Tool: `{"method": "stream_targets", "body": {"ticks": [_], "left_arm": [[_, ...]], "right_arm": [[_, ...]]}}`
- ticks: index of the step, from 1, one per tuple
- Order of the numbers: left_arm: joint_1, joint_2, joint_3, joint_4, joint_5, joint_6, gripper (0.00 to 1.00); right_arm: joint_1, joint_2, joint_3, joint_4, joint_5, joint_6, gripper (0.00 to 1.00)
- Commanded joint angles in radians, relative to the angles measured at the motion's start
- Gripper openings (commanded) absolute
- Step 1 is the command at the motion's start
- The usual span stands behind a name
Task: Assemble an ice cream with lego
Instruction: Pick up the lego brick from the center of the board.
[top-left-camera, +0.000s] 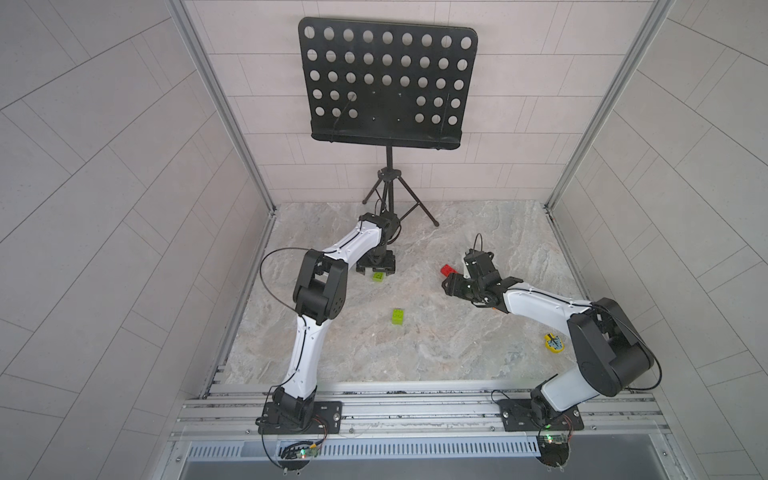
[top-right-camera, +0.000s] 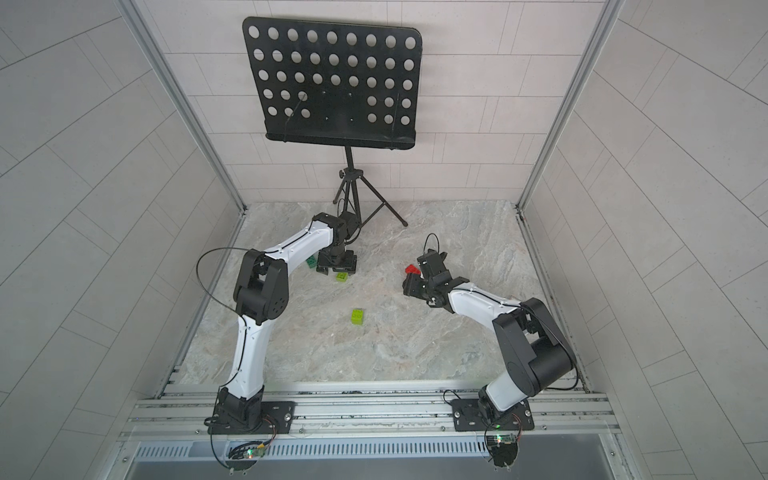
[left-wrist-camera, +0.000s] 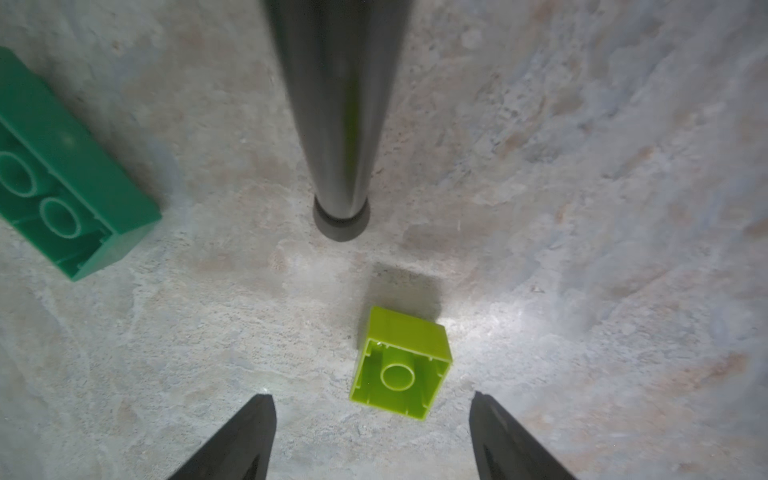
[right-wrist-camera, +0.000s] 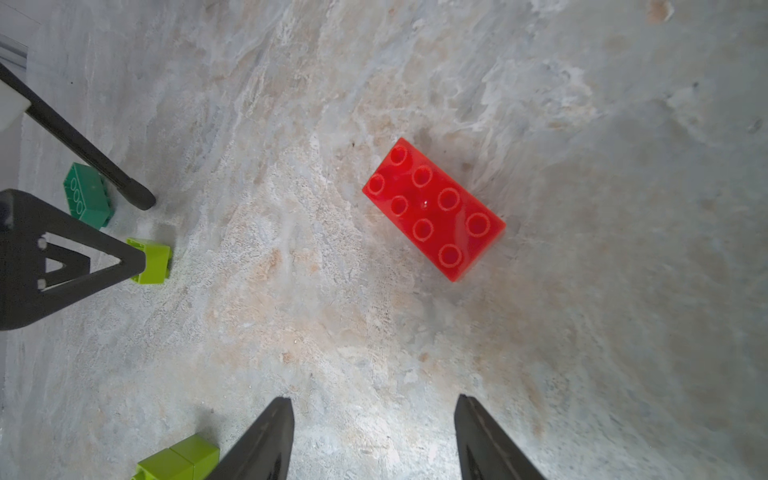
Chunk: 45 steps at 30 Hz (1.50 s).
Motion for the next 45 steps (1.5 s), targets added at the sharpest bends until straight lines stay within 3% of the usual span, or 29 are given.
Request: {"method": "stream_targets", "body": {"ticks": [1,7,21,29,36,45], "left_arm": [[0.008,0.029,0.040,-0.011,-0.007,0.021,0.79],[0.009,0.039,0.006,0.028,0.000,0.019,0.73],[0.001,-0.023,-0.129,0.176,0.011,0.002,0.39],[-0.016,-0.080,-0.157,0.169,0.017,-0.021,0.25],[-0.021,-0.284,-0.290,0.228,0.173,-0.086,0.21],[0.016,-0.550,-0.555,0.399,0.551,-0.213,0.21]], "right_arm": [[0.002,-0.025,-0.013,0.008,-0.001,-0.014,0.67],[0.004,-0.027,-0.014,0.013,-0.002,-0.016,0.66],[0.004,-0.027,-0.013,0.014,-0.007,-0.018,0.64],[0.005,-0.032,-0.016,0.014,-0.002,-0.021,0.63],[0.015,-0.057,-0.044,0.083,-0.054,-0.042,0.62],[0.045,-0.063,-0.139,0.515,-0.431,-0.082,0.64]]}}
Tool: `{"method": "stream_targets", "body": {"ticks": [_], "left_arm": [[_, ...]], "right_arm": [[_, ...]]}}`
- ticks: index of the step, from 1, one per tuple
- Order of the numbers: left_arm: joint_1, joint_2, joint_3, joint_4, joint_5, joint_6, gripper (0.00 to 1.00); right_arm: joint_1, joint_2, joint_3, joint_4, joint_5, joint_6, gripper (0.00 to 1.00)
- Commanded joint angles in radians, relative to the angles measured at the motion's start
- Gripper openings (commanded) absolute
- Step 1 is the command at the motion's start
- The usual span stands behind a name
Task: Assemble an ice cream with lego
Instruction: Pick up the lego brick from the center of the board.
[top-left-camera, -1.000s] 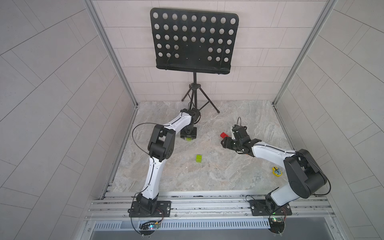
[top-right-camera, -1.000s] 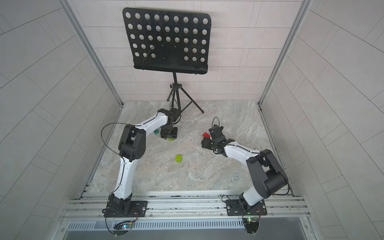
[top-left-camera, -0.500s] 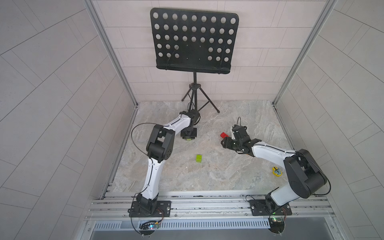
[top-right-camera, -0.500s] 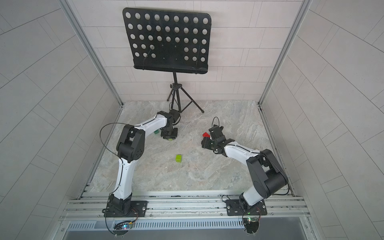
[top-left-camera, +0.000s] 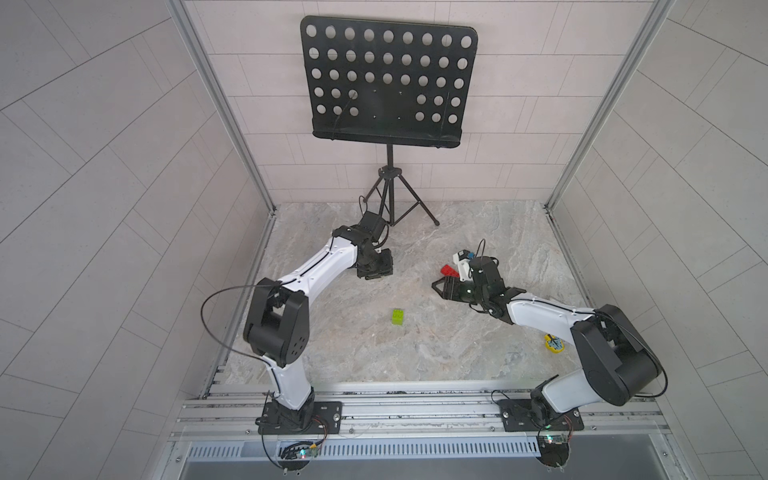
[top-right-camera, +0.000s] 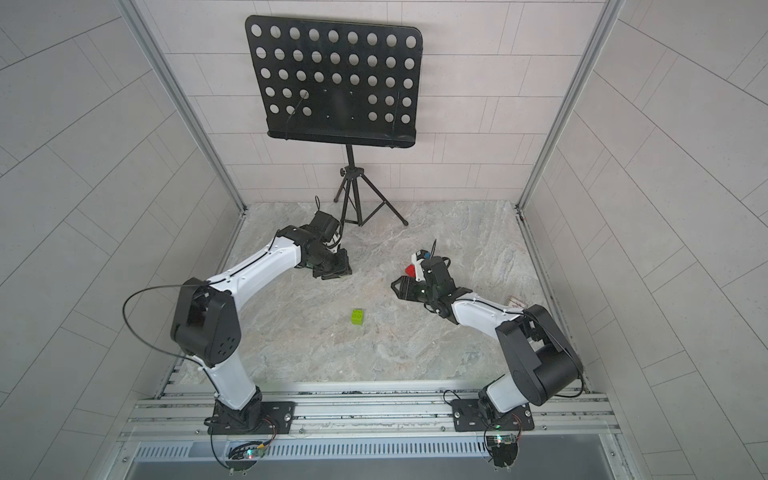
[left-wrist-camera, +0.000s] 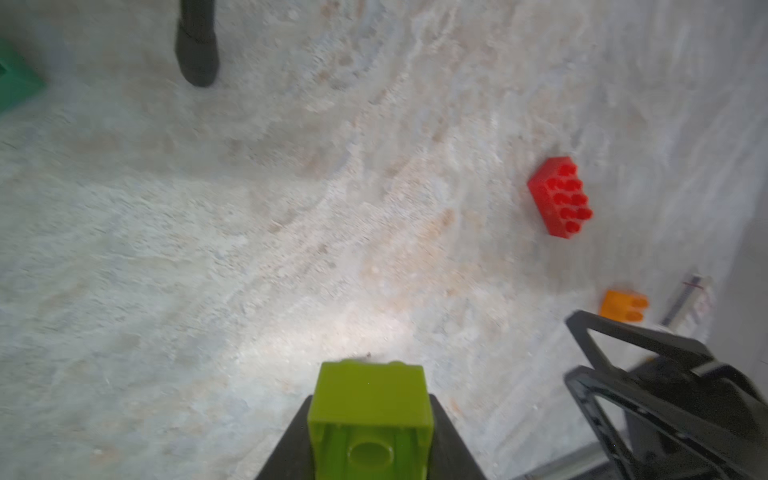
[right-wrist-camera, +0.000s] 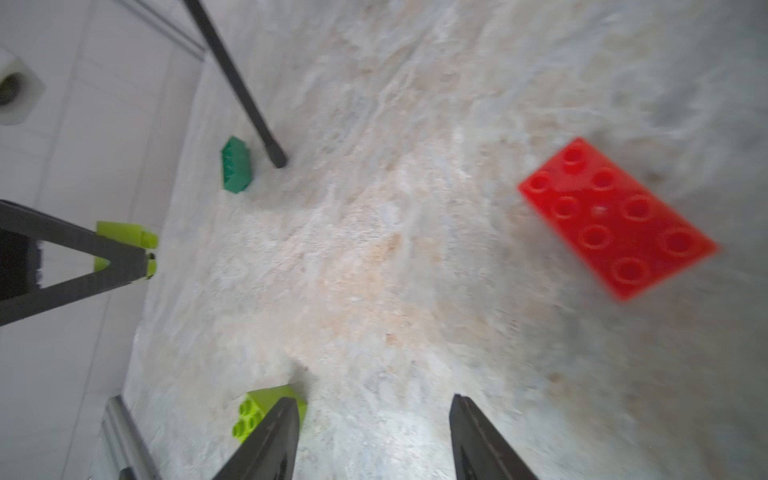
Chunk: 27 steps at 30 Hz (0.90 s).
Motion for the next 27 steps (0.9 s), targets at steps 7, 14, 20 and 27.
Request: {"method": "stream_targets", "body": {"ticks": [7,14,20,27], "left_arm": [[0.020,-0.135,-0.154,0.073,0.343,-0.101,0.21],[0.023,-0.202,-0.223,0.110,0.390,-0.108,0.23],[0.028,-0.223,-0.250,0.124,0.417,-0.109,0.23],[0.028,-0.215,-0.273,0.142,0.434,-0.123,0.24]], "right_arm": [[0.169,0.011,-0.007,0.265,-0.173,-0.268,0.64],[0.182,0.145,-0.054,0.603,-0.248,-0.349,0.68],[0.184,0.241,-0.054,0.789,-0.288,-0.368,0.65],[0.184,0.254,-0.054,0.839,-0.328,-0.402,0.66]]}}
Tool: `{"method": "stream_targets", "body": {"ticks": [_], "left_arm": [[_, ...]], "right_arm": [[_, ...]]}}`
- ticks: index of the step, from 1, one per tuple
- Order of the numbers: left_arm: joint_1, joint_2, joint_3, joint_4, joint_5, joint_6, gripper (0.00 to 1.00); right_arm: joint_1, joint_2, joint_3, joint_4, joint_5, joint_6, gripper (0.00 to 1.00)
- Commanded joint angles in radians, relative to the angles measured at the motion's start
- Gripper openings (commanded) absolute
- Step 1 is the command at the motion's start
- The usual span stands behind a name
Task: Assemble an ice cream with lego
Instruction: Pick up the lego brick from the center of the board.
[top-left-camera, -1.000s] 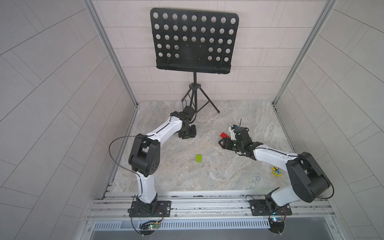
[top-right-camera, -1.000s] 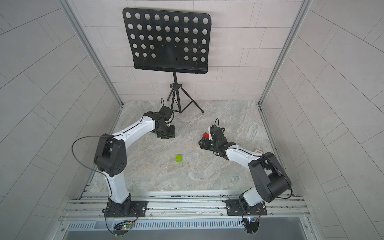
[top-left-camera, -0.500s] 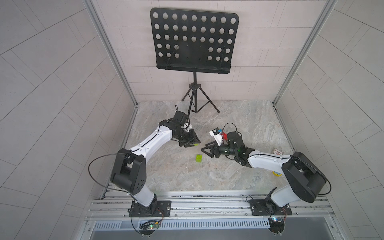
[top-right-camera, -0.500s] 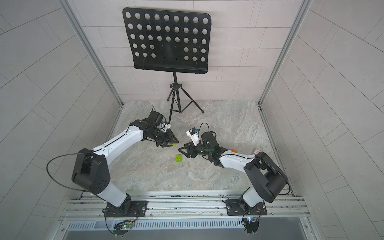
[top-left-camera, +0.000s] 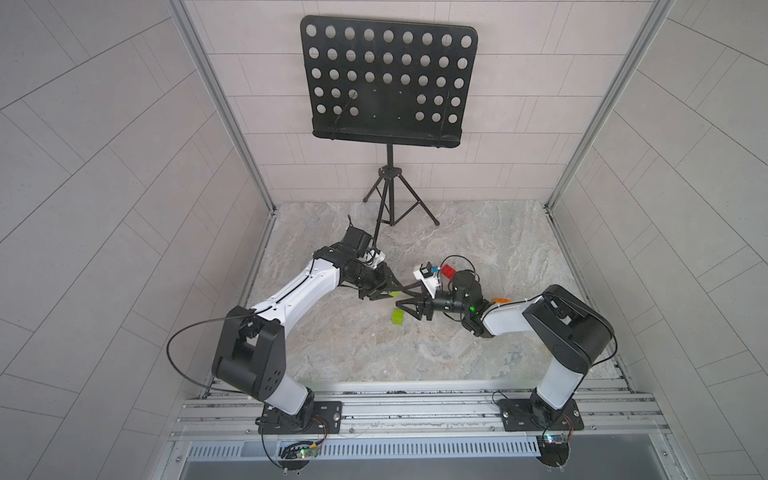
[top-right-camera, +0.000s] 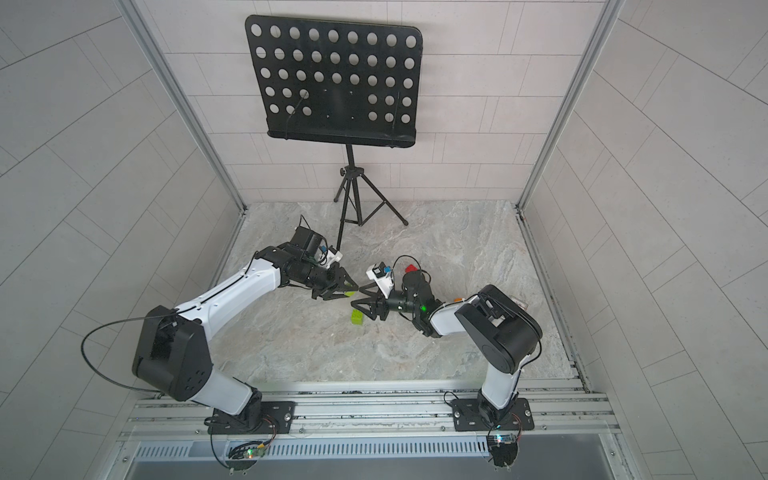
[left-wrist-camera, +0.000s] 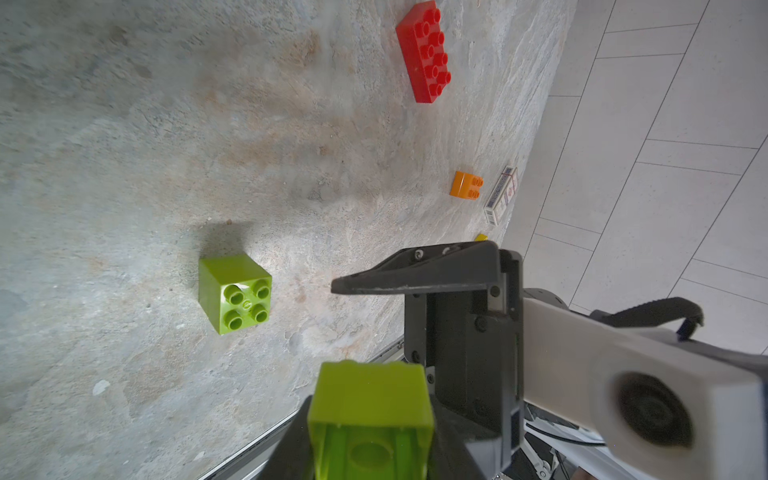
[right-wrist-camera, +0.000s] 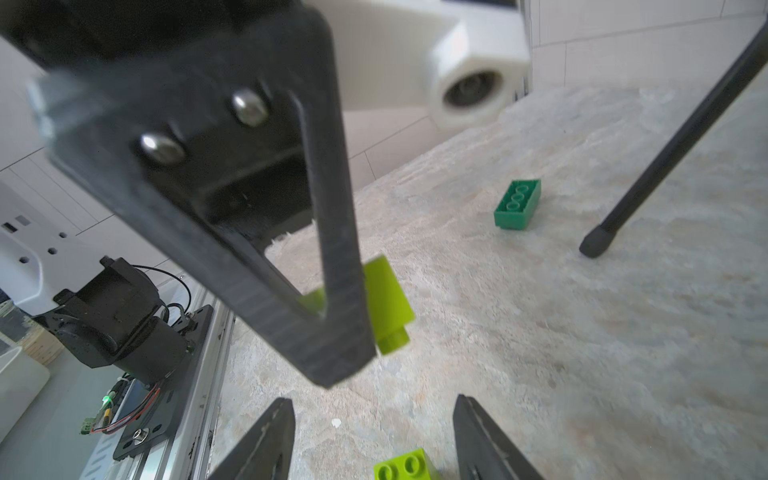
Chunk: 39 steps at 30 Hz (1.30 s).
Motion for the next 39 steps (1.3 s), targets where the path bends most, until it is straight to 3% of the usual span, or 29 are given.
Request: {"method": "stream_targets", "body": {"ticks": [1,26,33,39], "left_arm": [[0.007,-0.014,-0.019,0.026,0.032,-0.013,0.24],[-0.011,-0.037,-0.085,0.131,0.113,-0.102,0.30],[-0.025,-0.030,-0.097,0.163,0.144,-0.125,0.32],[-0.027,-0.026,-0.098,0.177,0.150,-0.134,0.34]], "right_arm": [[0.003,0.003,0.002,0.073,-0.037,-0.035,0.66],[0.000,-0.003,0.033,0.062,-0.060,-0.062,0.57],[-0.004,-0.010,0.028,0.076,-0.063,-0.056,0.52],[-0.011,-0.024,0.037,0.041,-0.077,-0.051,0.40]]}}
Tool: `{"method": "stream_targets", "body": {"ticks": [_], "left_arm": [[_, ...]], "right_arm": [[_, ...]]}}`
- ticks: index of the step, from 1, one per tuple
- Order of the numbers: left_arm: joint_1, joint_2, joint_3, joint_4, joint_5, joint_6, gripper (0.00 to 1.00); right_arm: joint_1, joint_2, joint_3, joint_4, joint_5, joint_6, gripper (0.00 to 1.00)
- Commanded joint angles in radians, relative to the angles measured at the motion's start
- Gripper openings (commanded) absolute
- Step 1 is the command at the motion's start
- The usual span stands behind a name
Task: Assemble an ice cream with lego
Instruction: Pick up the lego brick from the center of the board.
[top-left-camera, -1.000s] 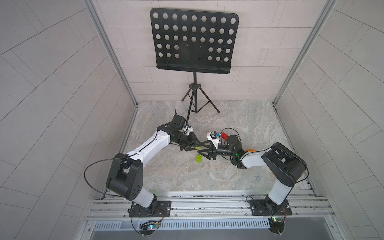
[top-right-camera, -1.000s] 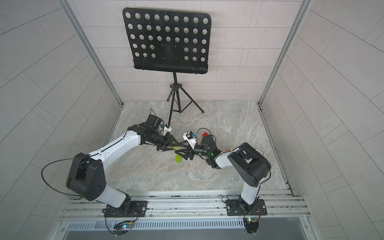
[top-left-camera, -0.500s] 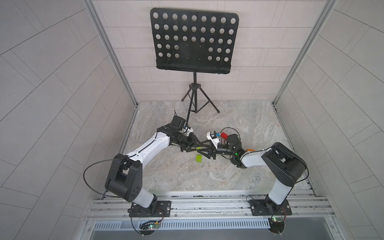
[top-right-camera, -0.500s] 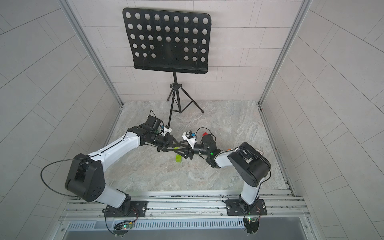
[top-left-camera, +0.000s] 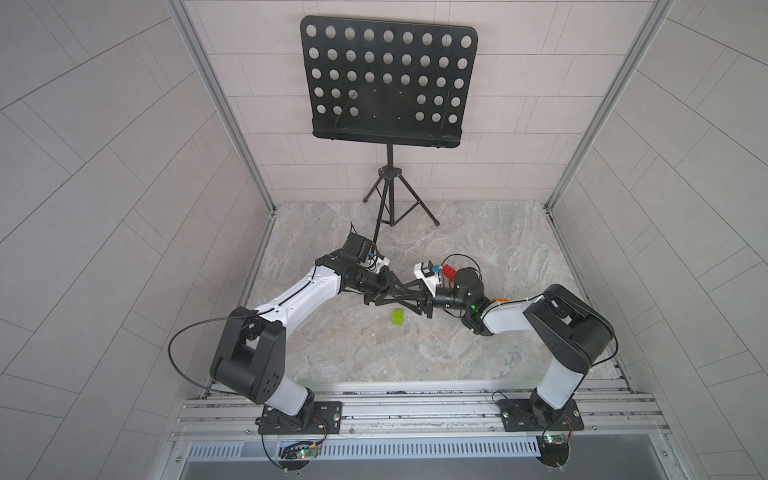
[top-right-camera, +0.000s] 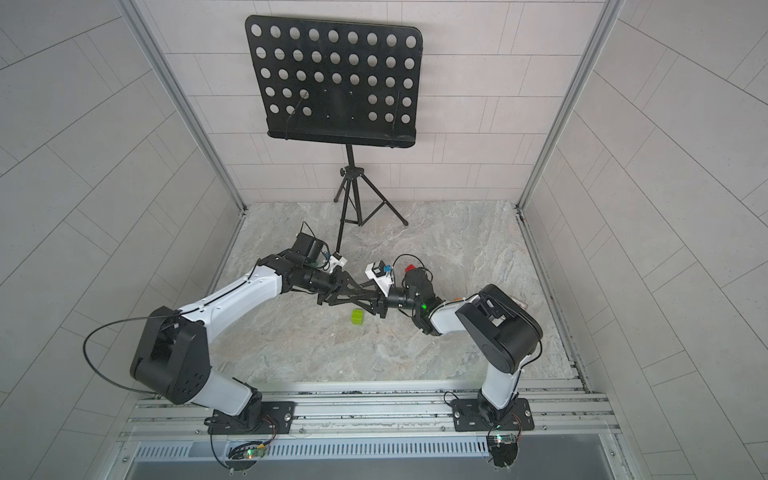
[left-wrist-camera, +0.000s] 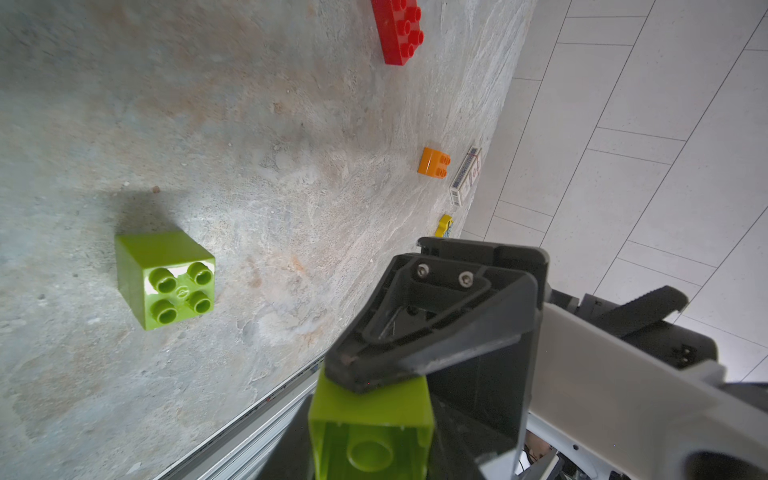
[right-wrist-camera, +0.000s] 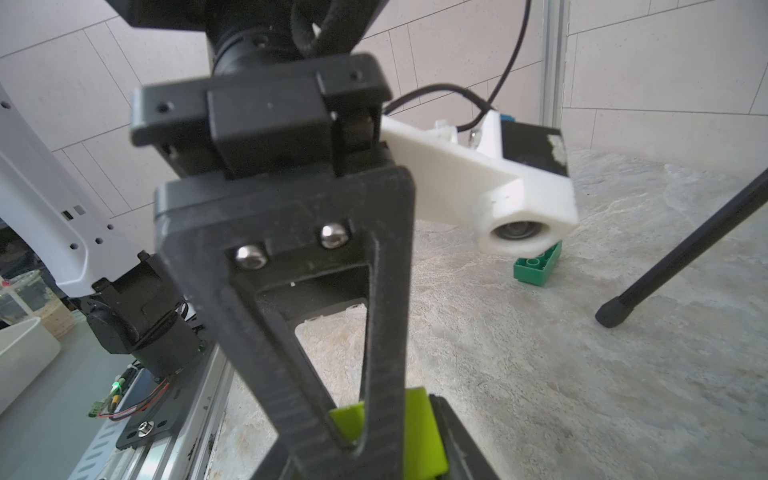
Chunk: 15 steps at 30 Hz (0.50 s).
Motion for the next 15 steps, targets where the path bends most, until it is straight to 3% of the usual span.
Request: {"method": "stream_targets", "body": {"ticks": [1,5,15], "left_arm": [[-0.006,-0.009,-0.004,0.031,0.022,-0.019,0.34],[-0.006,-0.007,-0.004,0.037,0.025,-0.023,0.40],[-0.004,-0.007,0.010,0.051,0.017,-0.042,0.67]], "right_arm": [[0.001,-0.025,0.019,-0.013,-0.009,-0.003,0.37],[-0.005,-0.036,0.032,-0.048,-0.020,0.008,0.29],[-0.007,-0.048,0.060,-0.146,-0.019,0.009,0.16]]}}
